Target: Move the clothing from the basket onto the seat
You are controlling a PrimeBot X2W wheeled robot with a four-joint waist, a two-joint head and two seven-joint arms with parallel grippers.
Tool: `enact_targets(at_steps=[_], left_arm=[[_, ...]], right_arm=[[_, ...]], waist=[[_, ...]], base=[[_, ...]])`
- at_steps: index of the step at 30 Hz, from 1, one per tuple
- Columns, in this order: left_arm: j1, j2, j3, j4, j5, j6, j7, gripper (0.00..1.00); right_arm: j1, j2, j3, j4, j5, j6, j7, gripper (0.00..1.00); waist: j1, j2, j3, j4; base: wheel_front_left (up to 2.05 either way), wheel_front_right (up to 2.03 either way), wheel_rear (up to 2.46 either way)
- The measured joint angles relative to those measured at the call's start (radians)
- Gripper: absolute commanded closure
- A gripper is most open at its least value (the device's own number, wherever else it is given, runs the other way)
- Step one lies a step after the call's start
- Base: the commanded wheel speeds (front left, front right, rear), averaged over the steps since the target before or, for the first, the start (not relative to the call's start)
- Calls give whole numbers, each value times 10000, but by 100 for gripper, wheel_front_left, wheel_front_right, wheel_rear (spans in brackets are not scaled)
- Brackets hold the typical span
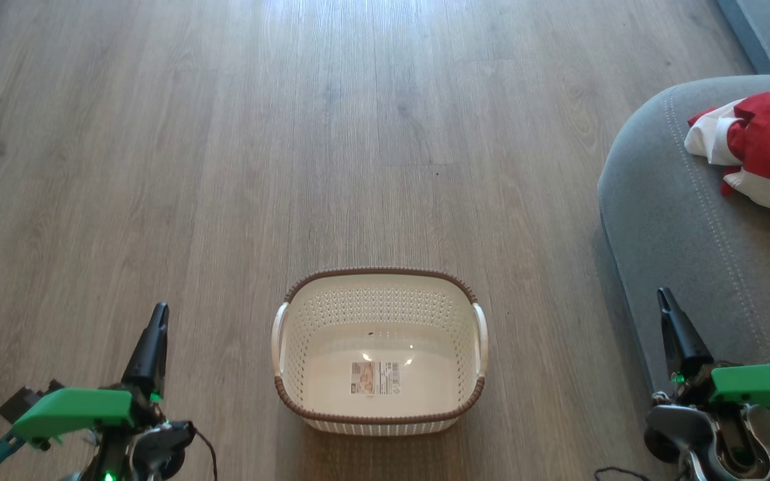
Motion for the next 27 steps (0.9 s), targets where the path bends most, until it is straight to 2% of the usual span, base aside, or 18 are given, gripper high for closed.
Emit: enact_targets(at_steps=[27], left_arm=[[0, 0, 0, 0, 0, 0, 0, 100]], right_arm=[[0, 0, 0, 0, 0, 0, 0, 100]], waist=[[0, 0, 0, 0]], base=[[0, 0, 0]])
